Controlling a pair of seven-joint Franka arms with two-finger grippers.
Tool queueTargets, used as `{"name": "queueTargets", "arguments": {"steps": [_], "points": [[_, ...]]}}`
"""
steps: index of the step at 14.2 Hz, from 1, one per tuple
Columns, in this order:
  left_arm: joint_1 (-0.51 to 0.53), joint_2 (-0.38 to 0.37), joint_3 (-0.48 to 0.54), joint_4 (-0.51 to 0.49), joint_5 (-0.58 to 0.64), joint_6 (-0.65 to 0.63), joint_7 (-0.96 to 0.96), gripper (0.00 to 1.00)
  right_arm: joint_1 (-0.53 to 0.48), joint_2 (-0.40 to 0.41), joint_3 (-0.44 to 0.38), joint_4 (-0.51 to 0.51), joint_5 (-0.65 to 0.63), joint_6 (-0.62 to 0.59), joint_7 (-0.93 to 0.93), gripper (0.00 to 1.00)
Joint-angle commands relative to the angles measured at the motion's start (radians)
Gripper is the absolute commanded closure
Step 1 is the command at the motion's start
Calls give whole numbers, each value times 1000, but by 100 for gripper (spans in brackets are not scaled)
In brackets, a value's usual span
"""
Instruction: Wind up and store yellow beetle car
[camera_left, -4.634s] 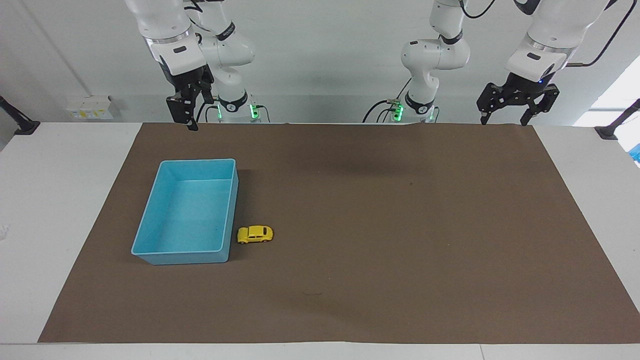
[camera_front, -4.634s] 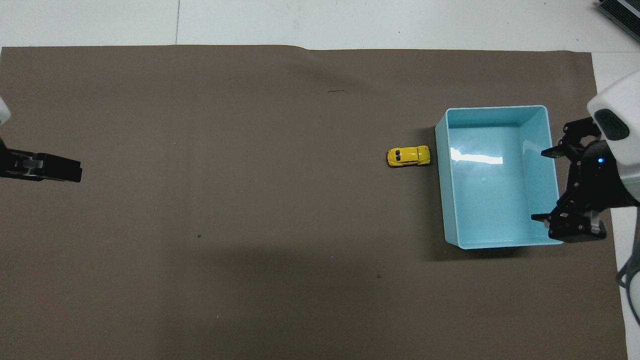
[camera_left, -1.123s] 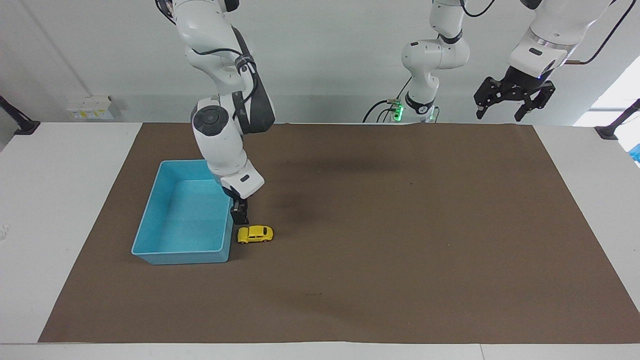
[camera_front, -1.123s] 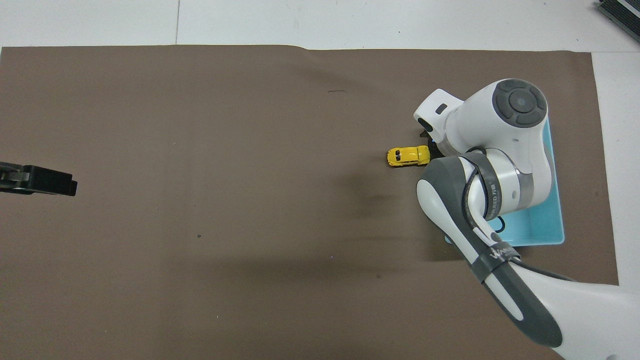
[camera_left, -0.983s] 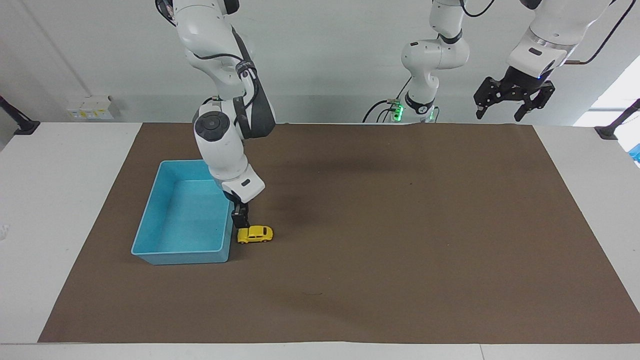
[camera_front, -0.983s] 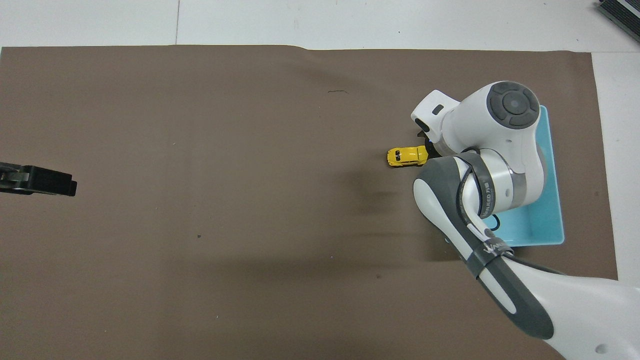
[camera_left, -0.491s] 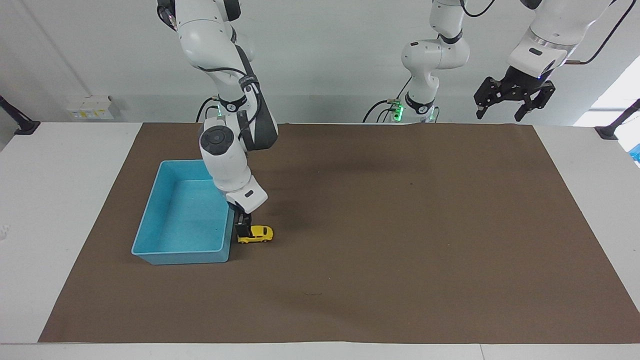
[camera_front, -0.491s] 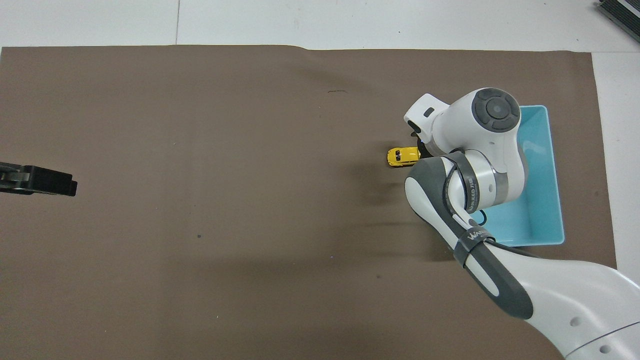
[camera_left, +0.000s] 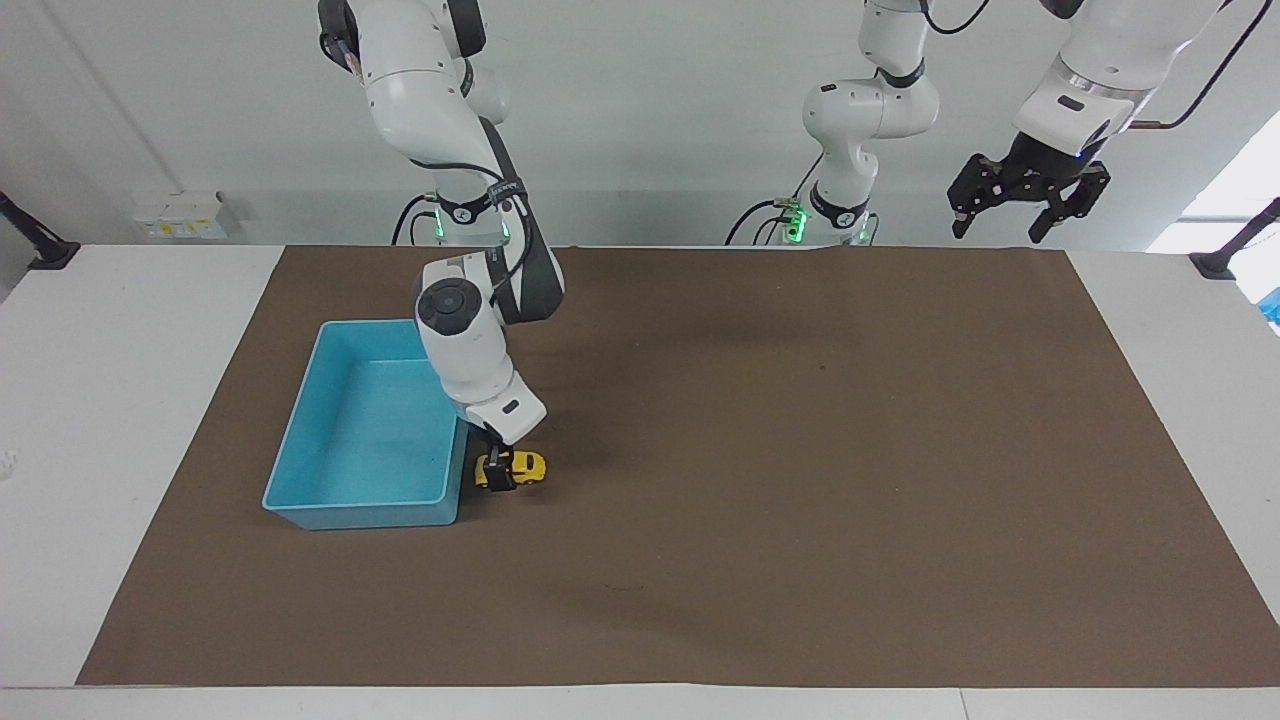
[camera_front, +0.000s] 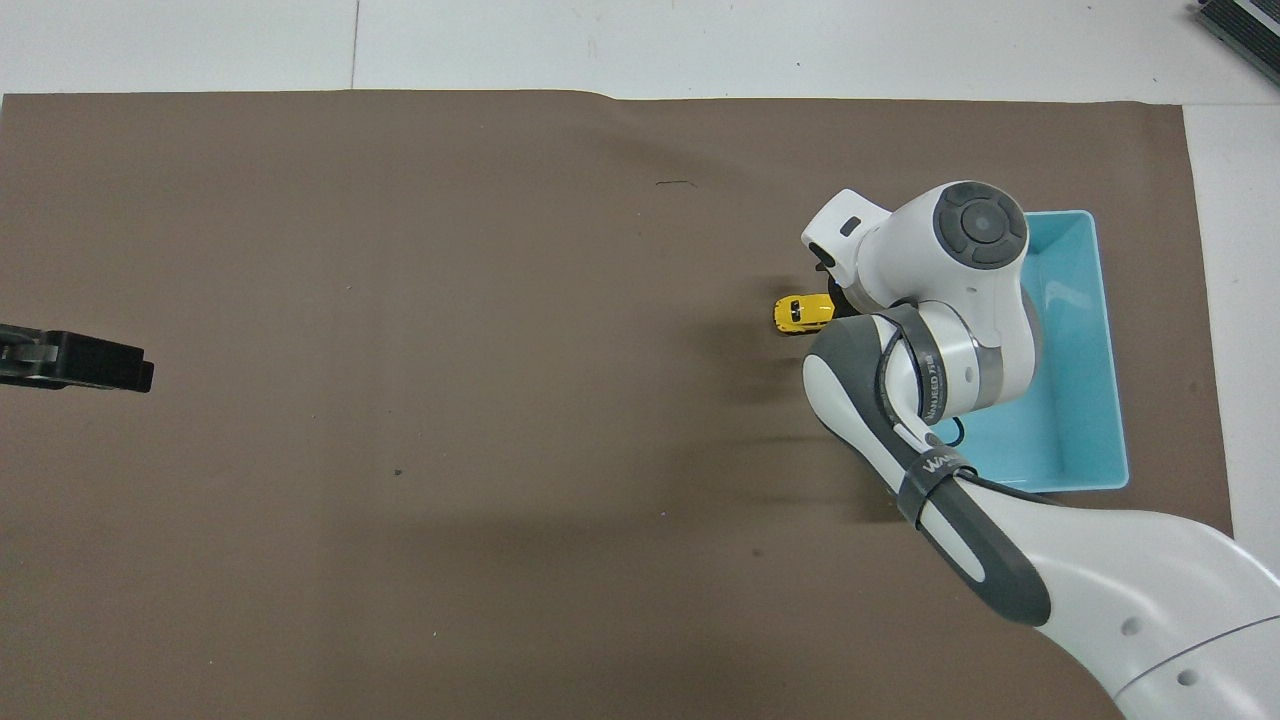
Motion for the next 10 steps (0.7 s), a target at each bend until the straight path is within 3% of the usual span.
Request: {"name": "queueTargets", "arguments": {"steps": [1,2,5,6,8,10], "points": [[19,-7,-9,8,-16,-18,7,0,0,3,-1,-21,-2,31,-32,0],[19,-7,-9,8,-16,-18,7,0,0,3,-1,-30,-2,46,-31,0],[19,-7,-9,8,-16,-18,7,0,-4,3,-1,-32,-2,46,-32,24],[19,-7,-9,8,-16,-18,7,0,-2,3,-1,-32,-2,46,-32,33],[19,-7,-9,8,-16,-18,7,0,-2,3,-1,-32,-2,41,-28,62],[19,-7,-9,8,-16,-18,7,0,0,3,-1,-29,-2,35,-28,79]]}}
